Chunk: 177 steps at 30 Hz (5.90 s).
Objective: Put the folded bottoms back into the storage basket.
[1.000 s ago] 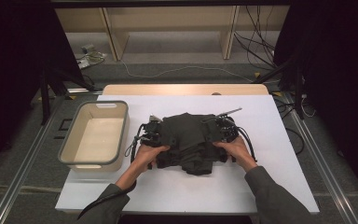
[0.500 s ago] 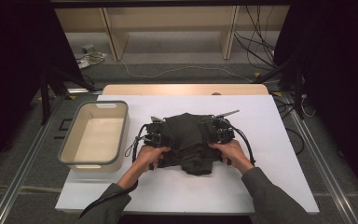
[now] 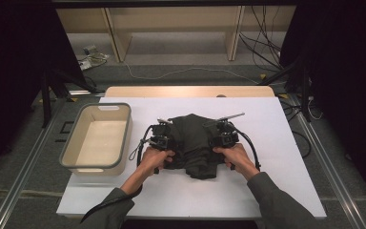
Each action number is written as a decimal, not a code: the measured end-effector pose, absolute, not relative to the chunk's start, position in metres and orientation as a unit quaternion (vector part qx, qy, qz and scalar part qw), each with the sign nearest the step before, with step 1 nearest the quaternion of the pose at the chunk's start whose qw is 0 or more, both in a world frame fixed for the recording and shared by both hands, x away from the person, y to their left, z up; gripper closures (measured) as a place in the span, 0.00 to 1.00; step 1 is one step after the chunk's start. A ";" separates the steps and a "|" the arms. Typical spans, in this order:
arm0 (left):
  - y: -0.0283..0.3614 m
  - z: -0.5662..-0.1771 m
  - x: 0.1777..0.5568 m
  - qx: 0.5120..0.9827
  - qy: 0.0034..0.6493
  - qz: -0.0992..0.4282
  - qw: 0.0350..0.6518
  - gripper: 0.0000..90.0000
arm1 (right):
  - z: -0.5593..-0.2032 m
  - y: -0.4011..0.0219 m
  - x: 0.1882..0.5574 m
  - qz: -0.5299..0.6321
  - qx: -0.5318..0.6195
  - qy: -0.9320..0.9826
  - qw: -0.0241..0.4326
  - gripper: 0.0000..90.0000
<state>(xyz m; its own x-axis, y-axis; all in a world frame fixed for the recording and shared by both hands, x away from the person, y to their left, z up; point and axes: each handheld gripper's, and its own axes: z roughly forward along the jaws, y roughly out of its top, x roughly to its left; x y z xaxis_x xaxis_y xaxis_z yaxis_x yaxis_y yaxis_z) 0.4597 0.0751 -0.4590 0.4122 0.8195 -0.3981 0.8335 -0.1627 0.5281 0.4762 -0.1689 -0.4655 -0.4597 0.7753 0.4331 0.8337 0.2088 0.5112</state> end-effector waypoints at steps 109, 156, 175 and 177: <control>0.338 -0.334 0.423 0.702 0.598 0.116 0.369 0.82 | -0.346 0.099 0.465 -0.452 -0.428 -0.782 0.018 0.81; 0.332 -0.383 0.451 0.703 0.642 0.129 0.277 0.82 | -0.392 0.120 0.471 -0.398 -0.449 -0.799 0.037 0.74; 0.335 -0.411 0.460 0.702 0.658 0.130 0.242 0.79 | -0.394 0.111 0.474 -0.379 -0.427 -0.818 0.071 0.55; 0.334 -0.413 0.461 0.702 0.658 0.129 0.240 0.78 | -0.393 0.107 0.475 -0.384 -0.431 -0.814 0.067 0.52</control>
